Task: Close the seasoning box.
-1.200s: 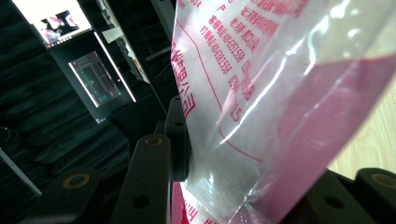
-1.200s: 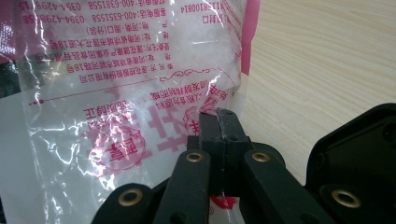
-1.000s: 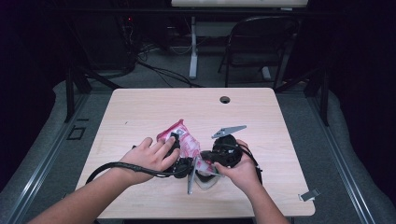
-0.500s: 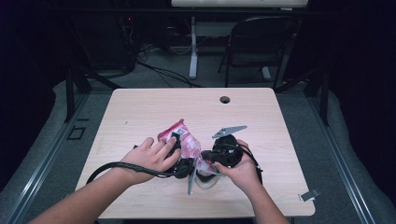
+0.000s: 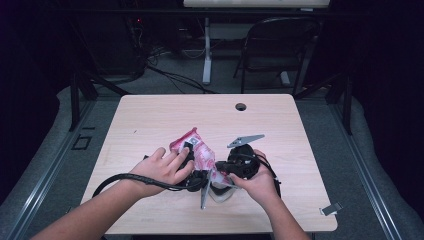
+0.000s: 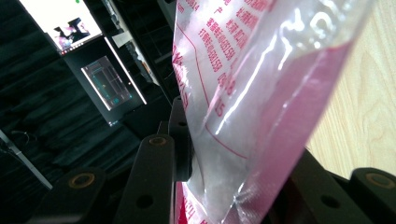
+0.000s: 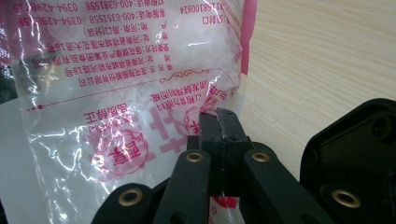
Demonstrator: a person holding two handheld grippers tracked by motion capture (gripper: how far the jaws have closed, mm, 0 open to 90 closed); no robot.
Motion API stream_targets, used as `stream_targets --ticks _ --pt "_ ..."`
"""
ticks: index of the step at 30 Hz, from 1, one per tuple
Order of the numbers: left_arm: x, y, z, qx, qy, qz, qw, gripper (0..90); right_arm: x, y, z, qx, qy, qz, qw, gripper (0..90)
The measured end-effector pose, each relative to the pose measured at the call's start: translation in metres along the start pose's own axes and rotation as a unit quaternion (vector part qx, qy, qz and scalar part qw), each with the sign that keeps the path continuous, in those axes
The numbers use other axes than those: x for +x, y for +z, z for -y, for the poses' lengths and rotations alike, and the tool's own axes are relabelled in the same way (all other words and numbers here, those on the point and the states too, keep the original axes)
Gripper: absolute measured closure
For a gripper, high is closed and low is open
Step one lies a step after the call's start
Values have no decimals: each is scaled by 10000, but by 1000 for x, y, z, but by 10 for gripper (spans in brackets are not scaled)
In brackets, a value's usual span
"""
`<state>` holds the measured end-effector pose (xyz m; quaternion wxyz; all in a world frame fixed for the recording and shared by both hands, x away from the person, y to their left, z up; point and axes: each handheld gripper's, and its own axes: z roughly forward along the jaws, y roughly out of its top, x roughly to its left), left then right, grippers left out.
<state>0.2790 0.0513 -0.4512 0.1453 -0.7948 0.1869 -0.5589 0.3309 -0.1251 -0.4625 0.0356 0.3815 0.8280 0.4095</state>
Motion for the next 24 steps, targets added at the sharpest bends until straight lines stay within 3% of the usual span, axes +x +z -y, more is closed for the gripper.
stream_targets --ticks 15,24 --pt "-2 1 0 -17 -20 66 10000 734 -2 2 1 -24 13 5 10000 900" --pt "-4 -2 0 -27 71 -70 9999 742 0 2 1 9 -41 90 10000 900"
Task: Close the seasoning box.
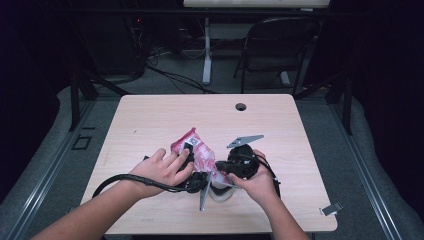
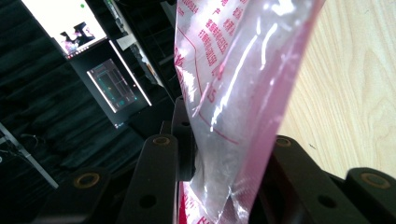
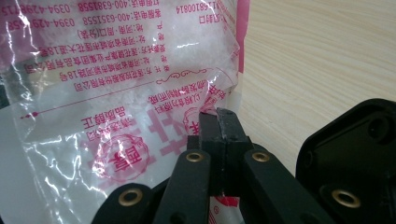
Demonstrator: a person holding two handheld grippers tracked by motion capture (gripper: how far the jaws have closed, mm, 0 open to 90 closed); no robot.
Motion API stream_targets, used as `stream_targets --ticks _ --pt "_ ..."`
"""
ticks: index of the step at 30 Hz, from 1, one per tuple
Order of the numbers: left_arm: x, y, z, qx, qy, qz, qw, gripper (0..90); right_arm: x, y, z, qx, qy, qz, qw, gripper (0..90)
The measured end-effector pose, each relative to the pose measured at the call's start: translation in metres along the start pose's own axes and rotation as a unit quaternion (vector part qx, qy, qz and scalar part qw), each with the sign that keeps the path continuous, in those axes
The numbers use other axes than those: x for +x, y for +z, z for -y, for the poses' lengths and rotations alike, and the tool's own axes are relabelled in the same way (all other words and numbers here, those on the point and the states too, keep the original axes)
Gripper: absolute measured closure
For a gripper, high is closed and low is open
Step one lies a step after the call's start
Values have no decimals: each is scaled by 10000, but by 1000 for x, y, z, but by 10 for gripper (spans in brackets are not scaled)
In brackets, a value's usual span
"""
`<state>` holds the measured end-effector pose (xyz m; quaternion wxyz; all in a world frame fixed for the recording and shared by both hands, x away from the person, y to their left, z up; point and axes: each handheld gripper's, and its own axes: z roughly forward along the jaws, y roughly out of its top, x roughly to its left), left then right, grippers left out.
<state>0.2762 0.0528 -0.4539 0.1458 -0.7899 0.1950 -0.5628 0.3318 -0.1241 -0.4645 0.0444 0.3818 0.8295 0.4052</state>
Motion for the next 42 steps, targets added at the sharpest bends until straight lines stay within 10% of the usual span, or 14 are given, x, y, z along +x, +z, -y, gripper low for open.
stream_targets --ticks 42 --pt "4 -9 0 -64 87 -242 9996 769 2 -1 2 3 93 -25 10000 900"
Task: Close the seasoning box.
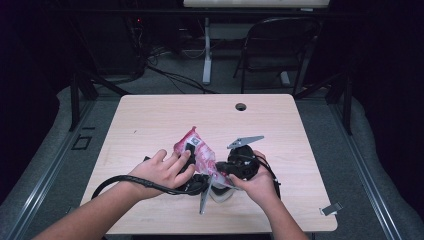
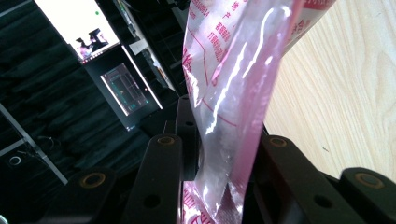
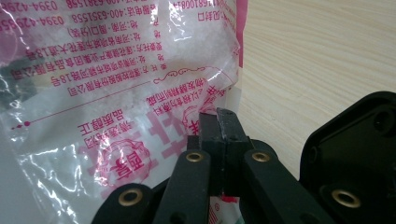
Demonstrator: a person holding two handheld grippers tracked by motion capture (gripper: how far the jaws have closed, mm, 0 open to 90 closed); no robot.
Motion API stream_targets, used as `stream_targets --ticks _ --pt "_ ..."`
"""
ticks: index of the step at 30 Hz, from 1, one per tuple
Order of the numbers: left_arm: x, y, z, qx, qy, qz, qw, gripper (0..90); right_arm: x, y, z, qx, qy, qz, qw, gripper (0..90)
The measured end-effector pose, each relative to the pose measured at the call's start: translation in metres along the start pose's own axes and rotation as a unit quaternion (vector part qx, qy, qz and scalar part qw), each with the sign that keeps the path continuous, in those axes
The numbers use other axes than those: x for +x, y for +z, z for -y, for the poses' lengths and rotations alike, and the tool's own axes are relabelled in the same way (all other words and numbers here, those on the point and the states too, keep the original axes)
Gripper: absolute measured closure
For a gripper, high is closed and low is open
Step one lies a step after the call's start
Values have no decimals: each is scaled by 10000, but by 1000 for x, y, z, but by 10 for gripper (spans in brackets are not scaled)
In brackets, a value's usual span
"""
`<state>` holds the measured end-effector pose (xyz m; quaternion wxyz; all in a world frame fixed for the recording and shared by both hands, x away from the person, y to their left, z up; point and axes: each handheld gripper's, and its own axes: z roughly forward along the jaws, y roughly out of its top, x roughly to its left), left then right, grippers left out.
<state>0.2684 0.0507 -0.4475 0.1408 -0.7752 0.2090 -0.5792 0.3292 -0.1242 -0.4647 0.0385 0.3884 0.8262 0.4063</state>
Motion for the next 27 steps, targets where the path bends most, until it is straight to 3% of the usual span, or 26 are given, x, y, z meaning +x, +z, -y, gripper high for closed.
stream_targets --ticks 4,5,9,10,13,16,23,26,27 --pt "4 -1 0 -7 -20 16 10000 774 0 -1 0 -21 13 -9 10000 900" --pt "2 0 1 -49 -215 69 9997 774 0 -1 0 -55 18 -14 10000 900" --pt "3 -1 -1 -44 -108 59 9999 777 -1 -2 1 -60 11 -2 10000 900" --pt "5 -2 -2 -23 73 -49 10000 779 -1 -2 1 -45 6 -4 10000 900" --pt "4 -3 -2 -66 -24 -57 10000 783 -1 -2 1 0 9 12 10000 900" --pt "6 -5 -3 -81 46 -122 9999 795 -1 -2 1 -17 19 24 10000 900" --pt "2 -4 -5 -58 119 -27 9999 838 1 -1 2 33 -23 54 10000 900" --pt "-1 -3 -4 -73 -33 85 9999 858 1 -1 2 35 2 51 10000 900" --pt "0 -4 -5 -81 91 -34 9999 863 0 -1 2 17 6 52 10000 900"
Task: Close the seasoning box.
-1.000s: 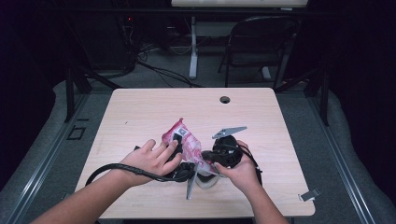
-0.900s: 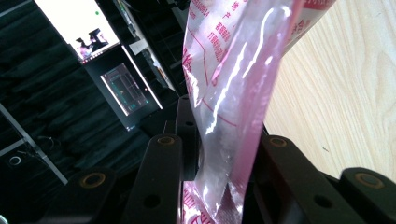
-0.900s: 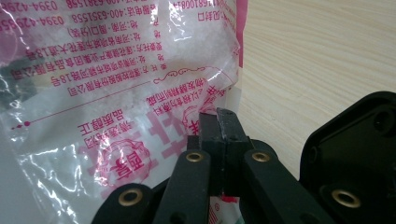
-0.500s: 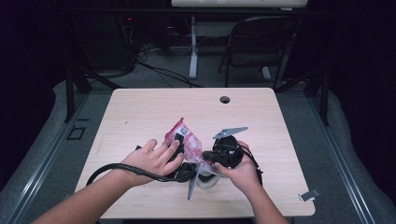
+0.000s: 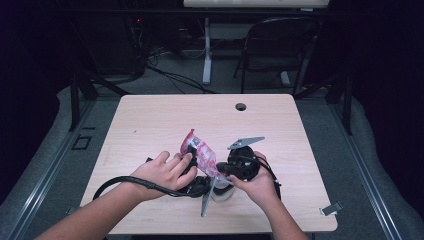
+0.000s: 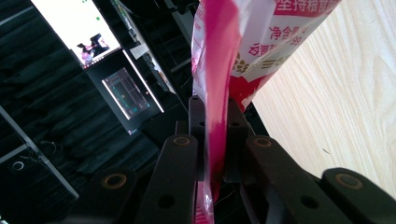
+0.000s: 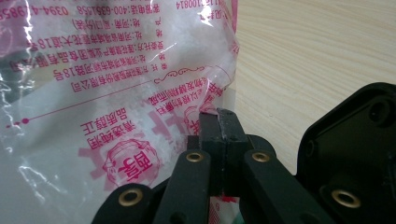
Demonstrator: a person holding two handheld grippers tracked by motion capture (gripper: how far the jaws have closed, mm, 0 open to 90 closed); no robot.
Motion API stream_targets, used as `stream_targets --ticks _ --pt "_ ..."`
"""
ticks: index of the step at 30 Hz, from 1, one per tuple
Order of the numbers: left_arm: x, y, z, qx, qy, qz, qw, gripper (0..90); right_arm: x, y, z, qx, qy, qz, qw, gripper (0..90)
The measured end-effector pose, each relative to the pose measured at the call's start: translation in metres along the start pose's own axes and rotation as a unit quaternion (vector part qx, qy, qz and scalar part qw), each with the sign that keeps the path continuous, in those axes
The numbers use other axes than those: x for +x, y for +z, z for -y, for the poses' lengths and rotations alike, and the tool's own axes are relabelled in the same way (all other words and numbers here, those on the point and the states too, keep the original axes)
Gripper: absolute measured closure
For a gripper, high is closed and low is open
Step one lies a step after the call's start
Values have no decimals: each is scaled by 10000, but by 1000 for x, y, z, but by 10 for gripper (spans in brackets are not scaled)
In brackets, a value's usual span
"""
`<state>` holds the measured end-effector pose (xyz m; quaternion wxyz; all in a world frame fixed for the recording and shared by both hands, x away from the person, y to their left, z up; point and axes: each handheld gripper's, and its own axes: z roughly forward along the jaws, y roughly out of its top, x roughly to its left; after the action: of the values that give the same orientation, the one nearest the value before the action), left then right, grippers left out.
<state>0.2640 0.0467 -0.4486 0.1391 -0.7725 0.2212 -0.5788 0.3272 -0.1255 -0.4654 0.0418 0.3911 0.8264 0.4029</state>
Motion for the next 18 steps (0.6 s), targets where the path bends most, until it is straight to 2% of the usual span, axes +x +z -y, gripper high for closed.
stream_targets --ticks 2,3,4,5,6,12,17,18 --pt "0 0 0 -1 10 -5 10000 869 0 0 0 -15 -2 3 10000 900" --pt "-2 0 1 -25 -101 78 9999 871 0 0 0 -13 1 6 10000 900" --pt "-1 0 0 -15 -24 91 10000 873 0 0 0 -11 1 6 10000 900" --pt "-1 0 0 -16 -43 101 9999 875 0 0 0 -19 3 9 10000 900" --pt "0 -1 0 -15 56 -24 10000 876 0 0 0 -24 12 23 10000 900" --pt "0 -1 0 -24 56 -27 10000 878 0 0 0 -12 22 8 10000 900" --pt "-2 0 1 -44 -58 94 9999 878 0 0 0 5 5 26 10000 900" --pt "-2 0 1 -45 -16 56 10000 878 -1 0 0 10 9 21 10000 900"
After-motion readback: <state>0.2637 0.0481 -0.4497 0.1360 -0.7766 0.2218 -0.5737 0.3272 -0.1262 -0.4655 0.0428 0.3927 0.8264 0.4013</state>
